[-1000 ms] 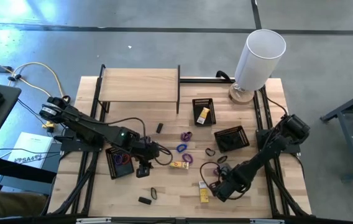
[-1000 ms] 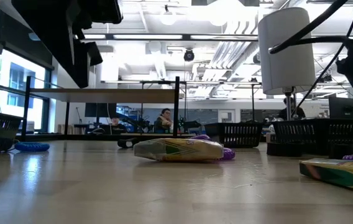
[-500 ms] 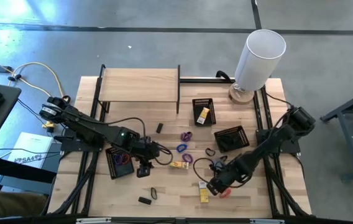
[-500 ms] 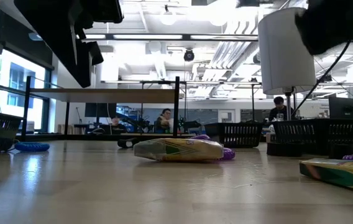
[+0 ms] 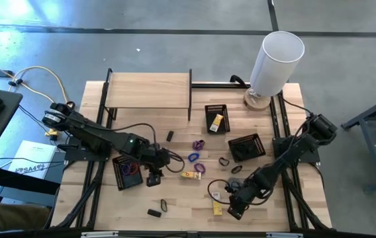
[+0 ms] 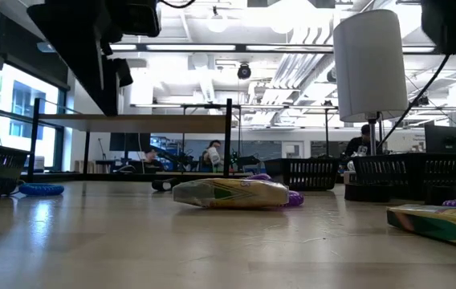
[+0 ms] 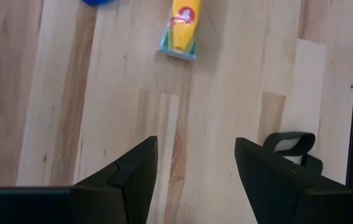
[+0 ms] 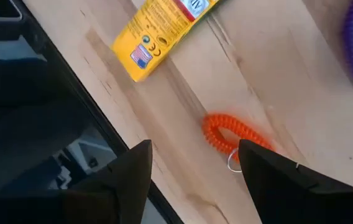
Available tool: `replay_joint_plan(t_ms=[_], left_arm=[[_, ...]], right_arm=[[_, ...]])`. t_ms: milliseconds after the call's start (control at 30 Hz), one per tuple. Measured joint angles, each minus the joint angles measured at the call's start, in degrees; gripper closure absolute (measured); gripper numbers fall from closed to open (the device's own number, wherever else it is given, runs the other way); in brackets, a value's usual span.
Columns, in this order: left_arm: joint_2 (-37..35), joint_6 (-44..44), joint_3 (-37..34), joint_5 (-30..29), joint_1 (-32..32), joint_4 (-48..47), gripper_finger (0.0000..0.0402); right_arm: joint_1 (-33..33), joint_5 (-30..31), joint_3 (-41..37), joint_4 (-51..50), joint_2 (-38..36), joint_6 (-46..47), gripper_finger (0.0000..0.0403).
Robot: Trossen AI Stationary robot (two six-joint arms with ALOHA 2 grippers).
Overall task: Pick & Place Office Desk Supplies
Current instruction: Put the orange spring keychain into the bottom left black bin
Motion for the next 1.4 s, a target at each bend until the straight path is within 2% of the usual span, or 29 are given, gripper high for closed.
replay_joint_plan(t_ms=[533, 767, 1000, 1267, 1400], left_arm=[[0.0, -2.5, 0.0, 0.2, 2.2, -0.1, 0.0195], [0.0, -2.7, 0.0, 0.0, 4.2, 0.0, 0.0195], [0.0, -4.0, 0.0, -0.1, 4.5, 0.1, 0.0195], [0.0, -5.9, 0.0, -1.1, 4.3, 0.1, 0.0195], [0.0, -7.1, 0.0, -1.7, 3.8, 0.1, 0.0195]], right_arm=[[2.8, 3.2, 0.0, -3.0, 0.3, -17.7, 0.0175], [3.6, 6.6, 0.0, -4.4, 2.4, -32.1, 0.0175], [3.7, 5.6, 0.0, -3.9, 3.3, -42.6, 0.0175], [5.6, 6.2, 0.0, -2.7, 3.4, -49.7, 0.0175], [6.3, 9.0, 0.0, -2.6, 3.7, -51.2, 0.0175]])
